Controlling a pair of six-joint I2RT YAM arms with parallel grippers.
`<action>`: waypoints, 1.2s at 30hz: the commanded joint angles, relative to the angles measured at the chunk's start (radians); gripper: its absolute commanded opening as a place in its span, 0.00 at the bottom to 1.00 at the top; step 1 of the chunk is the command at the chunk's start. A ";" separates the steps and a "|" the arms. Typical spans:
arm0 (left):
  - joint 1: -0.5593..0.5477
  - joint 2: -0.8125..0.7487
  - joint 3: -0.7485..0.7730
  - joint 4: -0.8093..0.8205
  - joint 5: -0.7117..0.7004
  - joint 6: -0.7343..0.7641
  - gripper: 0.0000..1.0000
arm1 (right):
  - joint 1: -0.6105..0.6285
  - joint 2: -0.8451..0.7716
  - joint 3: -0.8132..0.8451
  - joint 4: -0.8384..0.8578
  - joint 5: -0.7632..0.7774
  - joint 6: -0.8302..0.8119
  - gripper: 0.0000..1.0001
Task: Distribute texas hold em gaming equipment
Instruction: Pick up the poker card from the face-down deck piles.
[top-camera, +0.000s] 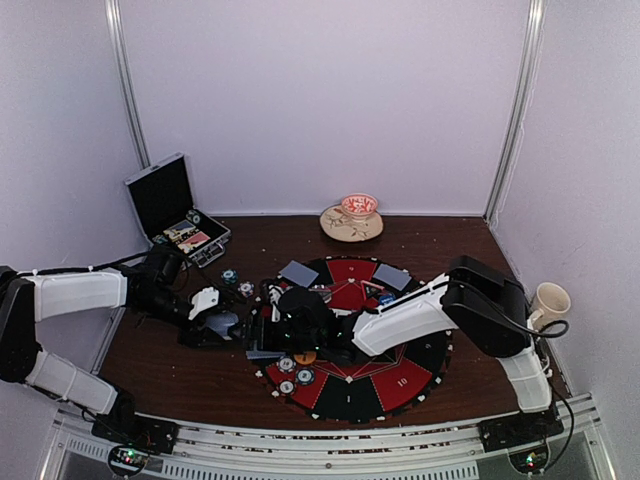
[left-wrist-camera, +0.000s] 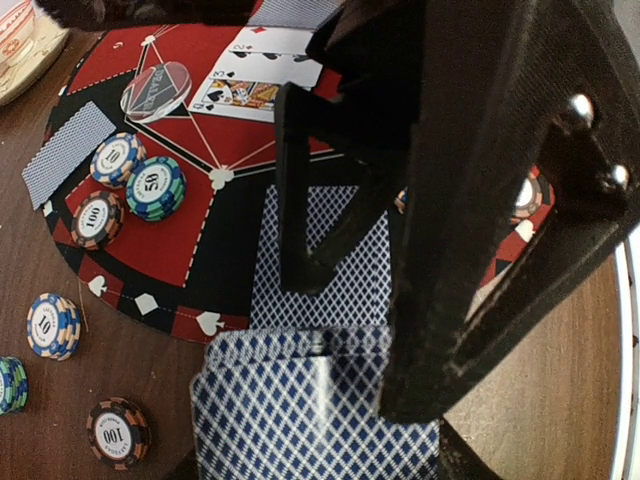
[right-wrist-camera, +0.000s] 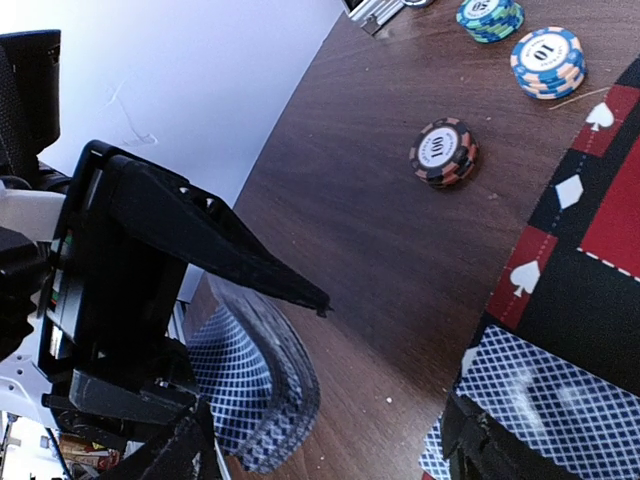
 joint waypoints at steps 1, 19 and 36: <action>0.001 -0.016 -0.004 -0.007 0.036 0.027 0.53 | -0.002 0.043 0.065 0.029 -0.071 0.032 0.79; -0.023 -0.018 -0.013 -0.018 0.031 0.045 0.53 | -0.028 0.120 0.195 -0.134 -0.040 0.034 0.65; -0.025 -0.002 -0.007 -0.026 0.032 0.050 0.53 | -0.067 -0.014 0.060 -0.178 0.040 -0.015 0.45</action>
